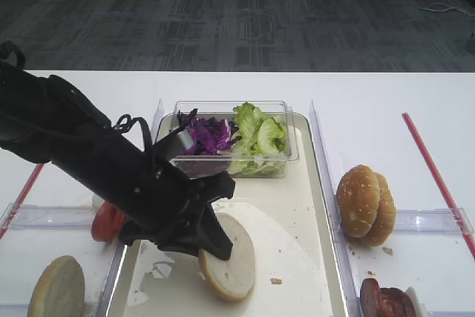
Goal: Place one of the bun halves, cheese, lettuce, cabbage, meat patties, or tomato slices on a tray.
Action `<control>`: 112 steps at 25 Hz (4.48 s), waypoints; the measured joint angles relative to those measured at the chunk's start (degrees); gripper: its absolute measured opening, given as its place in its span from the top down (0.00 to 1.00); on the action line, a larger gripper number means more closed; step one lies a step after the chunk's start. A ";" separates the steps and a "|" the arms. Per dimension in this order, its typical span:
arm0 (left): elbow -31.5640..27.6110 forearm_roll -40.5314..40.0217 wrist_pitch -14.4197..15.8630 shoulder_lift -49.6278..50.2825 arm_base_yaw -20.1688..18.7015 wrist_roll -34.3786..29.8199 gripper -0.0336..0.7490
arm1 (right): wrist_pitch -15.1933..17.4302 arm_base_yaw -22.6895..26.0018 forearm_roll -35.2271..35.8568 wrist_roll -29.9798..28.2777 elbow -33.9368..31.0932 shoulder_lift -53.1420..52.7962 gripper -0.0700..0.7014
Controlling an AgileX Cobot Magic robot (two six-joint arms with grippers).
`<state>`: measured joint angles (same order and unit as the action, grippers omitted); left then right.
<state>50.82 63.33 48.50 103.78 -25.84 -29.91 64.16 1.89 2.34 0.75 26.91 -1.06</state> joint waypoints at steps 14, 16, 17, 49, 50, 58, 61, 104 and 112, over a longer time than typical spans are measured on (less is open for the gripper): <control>0.00 -0.49 -0.72 0.00 0.00 0.89 0.84 | 0.00 0.00 0.00 -0.09 0.00 0.00 0.71; 0.00 -0.59 -0.72 0.00 0.00 0.89 0.84 | 0.00 0.00 0.00 -0.09 0.00 0.00 0.71; 0.00 -0.59 -0.81 0.00 0.00 0.98 0.84 | 0.00 0.00 0.00 -0.09 0.00 0.00 0.71; 0.19 -4.99 0.76 0.00 1.99 6.42 0.63 | 0.00 0.00 0.00 -0.09 0.00 0.00 0.71; 0.50 -5.85 1.20 0.00 1.99 7.13 0.62 | 0.00 0.00 0.00 -0.09 0.00 0.00 0.71; 2.57 -11.25 2.66 0.00 1.99 12.51 0.62 | 0.00 0.00 0.00 0.02 0.00 0.00 0.71; 2.57 -12.01 2.78 0.00 1.99 13.37 0.62 | 0.00 0.00 0.00 0.02 0.00 0.00 0.71; 24.46 -41.57 20.32 -1.25 1.99 39.41 0.51 | 0.00 0.00 0.00 0.12 0.00 0.00 0.71; 29.66 -46.49 20.94 -4.23 1.99 44.79 0.51 | 0.00 0.00 0.00 0.12 0.00 0.00 0.71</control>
<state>80.48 16.84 69.44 99.54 -23.85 14.88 64.16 1.89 2.34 0.87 26.91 -1.06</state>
